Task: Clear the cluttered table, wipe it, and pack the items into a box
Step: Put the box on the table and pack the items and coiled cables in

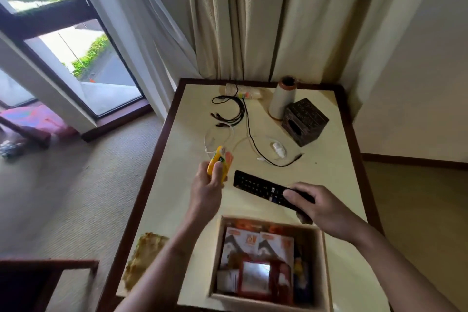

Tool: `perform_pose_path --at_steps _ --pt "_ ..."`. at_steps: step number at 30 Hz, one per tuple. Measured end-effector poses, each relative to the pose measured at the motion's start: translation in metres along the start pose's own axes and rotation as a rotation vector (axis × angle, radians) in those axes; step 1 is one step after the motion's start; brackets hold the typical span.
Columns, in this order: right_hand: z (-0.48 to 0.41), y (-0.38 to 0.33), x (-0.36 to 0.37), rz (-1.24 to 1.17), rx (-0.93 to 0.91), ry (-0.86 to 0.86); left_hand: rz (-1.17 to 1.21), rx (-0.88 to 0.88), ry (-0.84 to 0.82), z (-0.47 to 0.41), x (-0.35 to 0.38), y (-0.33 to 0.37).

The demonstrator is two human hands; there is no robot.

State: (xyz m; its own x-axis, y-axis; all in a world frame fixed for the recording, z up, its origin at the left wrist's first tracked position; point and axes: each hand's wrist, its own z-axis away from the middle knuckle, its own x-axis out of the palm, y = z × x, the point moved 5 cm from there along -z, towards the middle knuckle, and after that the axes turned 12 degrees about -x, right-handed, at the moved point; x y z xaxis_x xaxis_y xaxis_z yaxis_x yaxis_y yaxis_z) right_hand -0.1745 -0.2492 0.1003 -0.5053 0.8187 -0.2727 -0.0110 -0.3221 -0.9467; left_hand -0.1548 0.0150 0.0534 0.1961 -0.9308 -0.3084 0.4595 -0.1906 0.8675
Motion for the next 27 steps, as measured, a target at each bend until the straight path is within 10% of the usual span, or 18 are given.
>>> perform_pose_path --at_steps 27 --pt "0.03 0.092 0.102 0.598 0.125 -0.243 -0.154 0.19 -0.042 0.077 0.032 -0.059"
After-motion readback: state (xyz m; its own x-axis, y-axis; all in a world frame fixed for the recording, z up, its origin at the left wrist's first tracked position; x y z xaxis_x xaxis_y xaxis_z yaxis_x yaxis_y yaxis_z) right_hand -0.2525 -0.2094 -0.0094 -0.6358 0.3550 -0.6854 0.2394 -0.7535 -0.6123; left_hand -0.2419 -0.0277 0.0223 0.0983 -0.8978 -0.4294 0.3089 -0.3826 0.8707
